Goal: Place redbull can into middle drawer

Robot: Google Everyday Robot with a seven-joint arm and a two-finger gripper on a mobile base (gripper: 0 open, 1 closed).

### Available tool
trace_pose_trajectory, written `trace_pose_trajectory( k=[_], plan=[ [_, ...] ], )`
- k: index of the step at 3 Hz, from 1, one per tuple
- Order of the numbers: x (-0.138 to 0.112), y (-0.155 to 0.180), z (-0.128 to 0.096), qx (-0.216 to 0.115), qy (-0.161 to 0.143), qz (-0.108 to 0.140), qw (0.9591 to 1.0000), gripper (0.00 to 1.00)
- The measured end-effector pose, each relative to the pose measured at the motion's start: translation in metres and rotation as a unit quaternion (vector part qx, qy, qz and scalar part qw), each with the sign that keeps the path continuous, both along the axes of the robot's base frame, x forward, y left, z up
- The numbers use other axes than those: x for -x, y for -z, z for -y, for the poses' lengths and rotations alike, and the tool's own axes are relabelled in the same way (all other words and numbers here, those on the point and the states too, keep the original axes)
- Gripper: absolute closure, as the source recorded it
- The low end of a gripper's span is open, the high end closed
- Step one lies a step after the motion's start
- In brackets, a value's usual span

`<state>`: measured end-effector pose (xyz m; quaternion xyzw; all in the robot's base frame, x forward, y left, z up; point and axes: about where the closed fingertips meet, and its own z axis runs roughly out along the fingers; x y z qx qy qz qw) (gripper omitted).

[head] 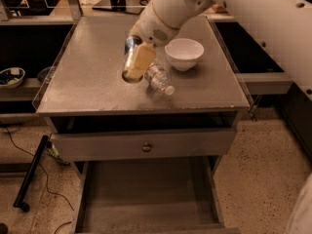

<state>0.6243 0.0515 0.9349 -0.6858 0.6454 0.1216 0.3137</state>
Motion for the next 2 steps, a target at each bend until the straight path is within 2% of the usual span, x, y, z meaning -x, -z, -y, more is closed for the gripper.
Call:
trace_pose_trajectory(
  k=[1, 2],
  plan=[
    [0.016, -0.019, -0.015, -0.006, -0.026, -0.002, 0.9996, 1.0],
    [0.072, -0.029, 0.006, -0.016, -0.031, 0.007, 0.9994, 1.0]
  ],
)
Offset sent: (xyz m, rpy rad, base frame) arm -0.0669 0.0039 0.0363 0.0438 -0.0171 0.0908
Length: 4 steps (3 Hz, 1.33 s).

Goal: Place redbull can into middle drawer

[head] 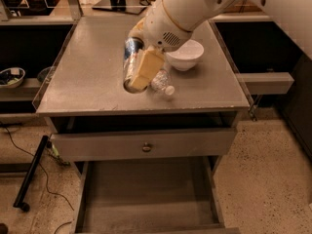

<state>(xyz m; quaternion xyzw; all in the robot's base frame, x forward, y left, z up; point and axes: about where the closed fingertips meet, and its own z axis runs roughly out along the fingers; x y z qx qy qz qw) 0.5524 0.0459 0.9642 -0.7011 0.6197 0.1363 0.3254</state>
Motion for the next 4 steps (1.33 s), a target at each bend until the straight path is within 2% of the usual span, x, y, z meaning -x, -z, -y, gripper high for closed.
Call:
trace_pose_trajectory(
  k=[1, 2, 3, 4],
  plan=[
    [0.004, 0.0, -0.001, 0.001, 0.0, -0.001, 1.0, 1.0],
    [0.023, 0.001, -0.003, 0.006, 0.0, 0.0, 1.0, 1.0],
    [0.056, 0.001, 0.006, 0.007, 0.024, 0.006, 0.9997, 1.0],
    [0.076, 0.006, 0.015, 0.009, 0.041, 0.004, 0.9991, 1.0]
  ],
)
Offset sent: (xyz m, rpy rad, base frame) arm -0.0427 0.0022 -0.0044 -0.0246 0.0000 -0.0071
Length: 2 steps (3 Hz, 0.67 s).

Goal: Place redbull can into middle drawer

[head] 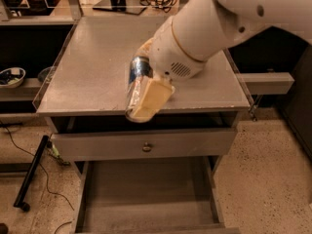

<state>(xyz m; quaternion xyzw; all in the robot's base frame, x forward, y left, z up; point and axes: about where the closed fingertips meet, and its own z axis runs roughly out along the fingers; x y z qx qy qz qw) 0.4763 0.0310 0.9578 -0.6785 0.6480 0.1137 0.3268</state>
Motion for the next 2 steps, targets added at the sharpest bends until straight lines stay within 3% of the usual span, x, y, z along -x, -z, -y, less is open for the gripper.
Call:
trace_pose_trajectory(
  k=[1, 2],
  plan=[
    [0.0129, 0.0251, 0.0104, 0.011, 0.017, -0.018, 0.9996, 1.0],
    [0.0158, 0.0285, 0.0094, 0.009, 0.02, -0.02, 0.9996, 1.0]
  ],
)
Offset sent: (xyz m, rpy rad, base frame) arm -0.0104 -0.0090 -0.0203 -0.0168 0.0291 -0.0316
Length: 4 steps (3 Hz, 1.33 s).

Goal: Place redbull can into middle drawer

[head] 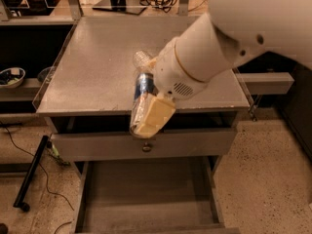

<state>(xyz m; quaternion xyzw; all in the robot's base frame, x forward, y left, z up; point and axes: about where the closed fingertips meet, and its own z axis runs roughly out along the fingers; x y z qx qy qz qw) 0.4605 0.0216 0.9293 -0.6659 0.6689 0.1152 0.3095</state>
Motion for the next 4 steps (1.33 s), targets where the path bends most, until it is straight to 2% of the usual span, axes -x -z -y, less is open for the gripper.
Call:
trace_pose_trajectory(
  k=[1, 3, 4],
  plan=[
    [0.007, 0.011, -0.002, -0.007, 0.007, -0.007, 0.9999, 1.0],
    [0.035, 0.067, -0.012, -0.009, 0.007, -0.054, 0.9985, 1.0],
    [0.035, 0.067, -0.012, -0.009, 0.007, -0.054, 0.9985, 1.0]
  ],
)
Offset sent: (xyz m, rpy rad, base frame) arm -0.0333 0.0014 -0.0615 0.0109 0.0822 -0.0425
